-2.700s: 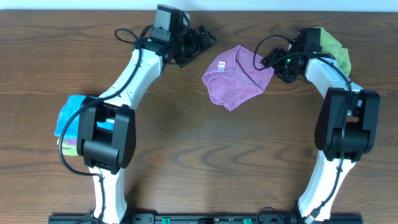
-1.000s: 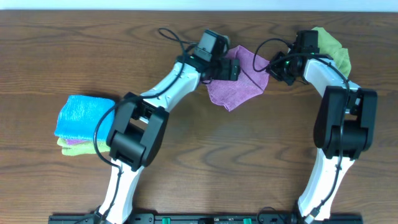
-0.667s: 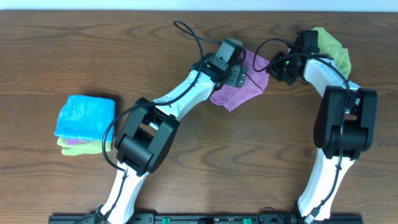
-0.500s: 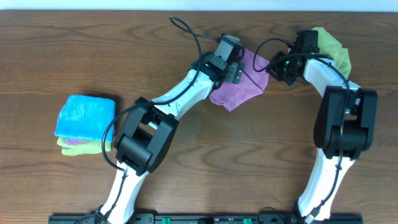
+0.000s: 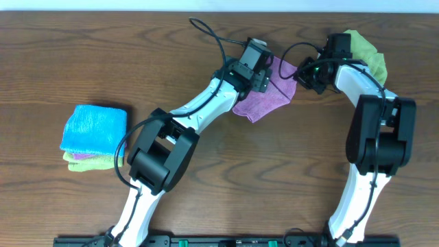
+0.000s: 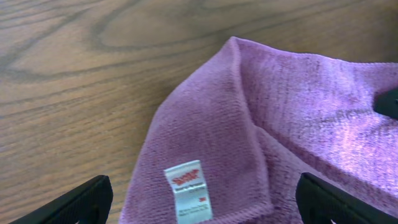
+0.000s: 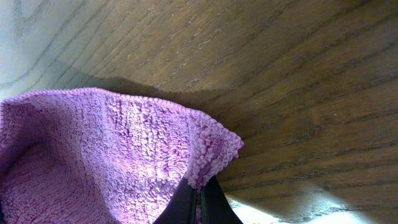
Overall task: Fold the cloth
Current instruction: 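Grasp the purple cloth's left corner with the left gripper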
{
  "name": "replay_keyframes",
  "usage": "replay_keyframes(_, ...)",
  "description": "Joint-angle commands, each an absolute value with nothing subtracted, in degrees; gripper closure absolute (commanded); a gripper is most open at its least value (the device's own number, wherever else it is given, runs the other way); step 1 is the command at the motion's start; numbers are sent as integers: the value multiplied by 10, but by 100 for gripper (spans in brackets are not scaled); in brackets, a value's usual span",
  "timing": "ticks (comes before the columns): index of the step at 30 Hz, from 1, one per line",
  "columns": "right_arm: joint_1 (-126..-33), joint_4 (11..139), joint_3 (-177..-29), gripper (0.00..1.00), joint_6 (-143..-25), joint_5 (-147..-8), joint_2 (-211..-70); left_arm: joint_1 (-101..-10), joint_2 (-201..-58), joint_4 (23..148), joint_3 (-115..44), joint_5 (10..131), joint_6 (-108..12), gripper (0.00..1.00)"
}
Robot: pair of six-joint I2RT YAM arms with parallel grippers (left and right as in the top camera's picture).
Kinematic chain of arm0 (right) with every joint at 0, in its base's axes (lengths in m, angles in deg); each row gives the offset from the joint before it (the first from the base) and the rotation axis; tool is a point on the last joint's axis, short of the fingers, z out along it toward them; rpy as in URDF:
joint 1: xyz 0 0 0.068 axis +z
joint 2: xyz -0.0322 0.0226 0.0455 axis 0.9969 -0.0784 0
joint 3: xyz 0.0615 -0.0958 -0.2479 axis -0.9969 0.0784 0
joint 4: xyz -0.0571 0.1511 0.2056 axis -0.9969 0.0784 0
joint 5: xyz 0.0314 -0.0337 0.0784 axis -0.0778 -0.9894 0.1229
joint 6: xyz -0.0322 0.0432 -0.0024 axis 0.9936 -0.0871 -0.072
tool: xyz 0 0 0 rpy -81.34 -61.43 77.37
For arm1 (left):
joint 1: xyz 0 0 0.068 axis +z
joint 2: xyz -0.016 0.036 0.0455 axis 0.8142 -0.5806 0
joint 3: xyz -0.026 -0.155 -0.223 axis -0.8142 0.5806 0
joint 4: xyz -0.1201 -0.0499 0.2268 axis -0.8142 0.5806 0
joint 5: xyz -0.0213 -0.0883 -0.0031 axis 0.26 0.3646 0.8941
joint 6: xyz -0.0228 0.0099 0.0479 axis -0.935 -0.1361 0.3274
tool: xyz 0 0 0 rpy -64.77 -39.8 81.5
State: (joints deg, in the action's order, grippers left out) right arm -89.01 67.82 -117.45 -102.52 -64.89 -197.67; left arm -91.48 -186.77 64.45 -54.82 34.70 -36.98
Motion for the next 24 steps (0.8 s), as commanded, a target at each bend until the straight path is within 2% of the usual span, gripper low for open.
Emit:
replay_keyframes(1, -886, 687, -1167, 99, -1024, -659, -1998, -922, -1877, 647, -565, 339, -358, 4)
replay_keyframes(18, -886, 687, -1167, 99, -1024, -646, -1998, -925, -1901, 661, -560, 339, -364, 5)
replay_keyframes(21, -886, 687, -1167, 99, -1024, -646, -1998, -925, -1904, 661, -559, 339, -364, 2)
replay_keyframes(24, -886, 687, -1167, 99, -1024, -646, -1998, -925, -1904, 646, -559, 338, -364, 16)
